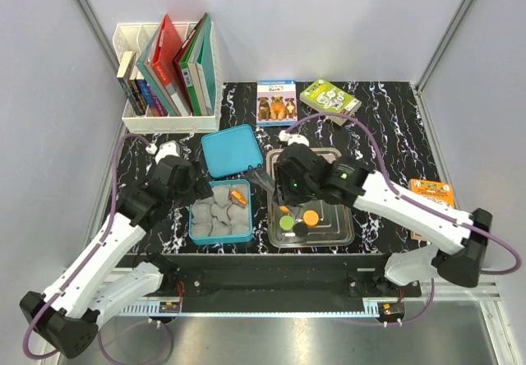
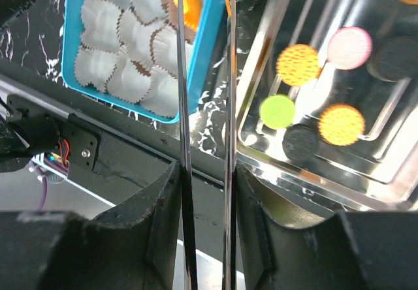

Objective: Pack the cookies

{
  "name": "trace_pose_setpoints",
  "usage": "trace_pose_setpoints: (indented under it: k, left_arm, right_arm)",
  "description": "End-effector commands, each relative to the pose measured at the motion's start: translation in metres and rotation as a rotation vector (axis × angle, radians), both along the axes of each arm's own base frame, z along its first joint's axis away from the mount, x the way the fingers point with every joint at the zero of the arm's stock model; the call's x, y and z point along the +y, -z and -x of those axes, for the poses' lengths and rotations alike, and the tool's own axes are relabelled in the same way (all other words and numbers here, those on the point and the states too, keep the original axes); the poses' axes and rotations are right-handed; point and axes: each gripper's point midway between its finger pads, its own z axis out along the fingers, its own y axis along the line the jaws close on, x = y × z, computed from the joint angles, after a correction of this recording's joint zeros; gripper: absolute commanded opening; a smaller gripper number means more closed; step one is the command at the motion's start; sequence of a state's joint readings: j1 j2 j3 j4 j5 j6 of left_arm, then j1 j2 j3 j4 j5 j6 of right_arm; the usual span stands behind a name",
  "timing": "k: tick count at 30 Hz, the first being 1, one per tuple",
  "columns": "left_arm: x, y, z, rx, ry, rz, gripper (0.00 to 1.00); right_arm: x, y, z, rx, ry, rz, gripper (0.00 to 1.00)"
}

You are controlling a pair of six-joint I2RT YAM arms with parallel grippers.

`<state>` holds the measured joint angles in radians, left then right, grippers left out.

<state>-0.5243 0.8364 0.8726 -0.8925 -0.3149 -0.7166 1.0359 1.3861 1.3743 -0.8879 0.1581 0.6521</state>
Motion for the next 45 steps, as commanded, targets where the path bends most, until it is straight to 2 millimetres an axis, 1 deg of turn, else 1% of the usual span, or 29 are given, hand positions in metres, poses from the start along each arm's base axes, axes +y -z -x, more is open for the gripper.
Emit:
trace_pose_setpoints:
  k: [1,3,4,6,7,10,11,15,19,23,27,34,40,45]
  left_arm:
    - [-0.011,0.003,-0.006,-0.004,0.012,0.045,0.99]
    - [-0.013,0.004,-0.006,0.001,0.017,0.051,0.99]
    - [-0.014,0.005,-0.007,0.004,0.019,0.054,0.99]
    - [-0.015,0.007,-0.006,0.008,0.021,0.054,0.99]
    - [-0.014,0.007,-0.007,0.008,0.02,0.054,0.99]
    - [-0.014,0.008,-0.006,0.007,0.022,0.051,0.99]
    - [-0.014,0.008,-0.006,0.007,0.022,0.051,0.99]
    - [-0.016,0.011,-0.008,0.016,0.026,0.051,0.99]
    - [-0.015,0.012,-0.007,0.018,0.027,0.047,0.99]
    - [-0.013,0.014,-0.006,0.018,0.023,0.039,0.99]
    - [-0.012,0.015,-0.006,0.016,0.022,0.034,0.99]
    - [-0.013,0.016,-0.007,0.023,0.023,0.032,0.99]
    - [-0.012,0.019,-0.005,0.028,0.021,0.03,0.99]
    - [-0.011,0.02,-0.005,0.028,0.018,0.03,0.99]
  right_arm:
    - [-0.041,-0.007,-0.011,-0.053,0.132,0.034,0.42]
    - [-0.051,-0.002,-0.014,-0.045,0.156,0.041,0.42]
    - [-0.064,0.006,-0.02,-0.033,0.191,0.058,0.42]
    - [-0.073,0.012,-0.024,-0.017,0.211,0.063,0.41]
    - [-0.081,0.019,-0.028,-0.011,0.229,0.084,0.42]
    - [-0.086,0.028,-0.036,-0.003,0.237,0.094,0.41]
    - [-0.086,0.029,-0.041,-0.008,0.246,0.089,0.42]
    - [-0.079,0.04,-0.054,0.001,0.232,0.111,0.42]
    - [-0.071,0.046,-0.066,-0.003,0.225,0.118,0.45]
    - [-0.068,0.052,-0.075,-0.005,0.229,0.131,0.53]
    - [-0.067,0.053,-0.083,-0.023,0.24,0.122,0.56]
    - [-0.061,0.062,-0.09,-0.009,0.23,0.12,0.56]
    - [-0.053,0.08,-0.093,0.029,0.205,0.128,0.56]
    - [-0.048,0.091,-0.095,0.046,0.192,0.134,0.54]
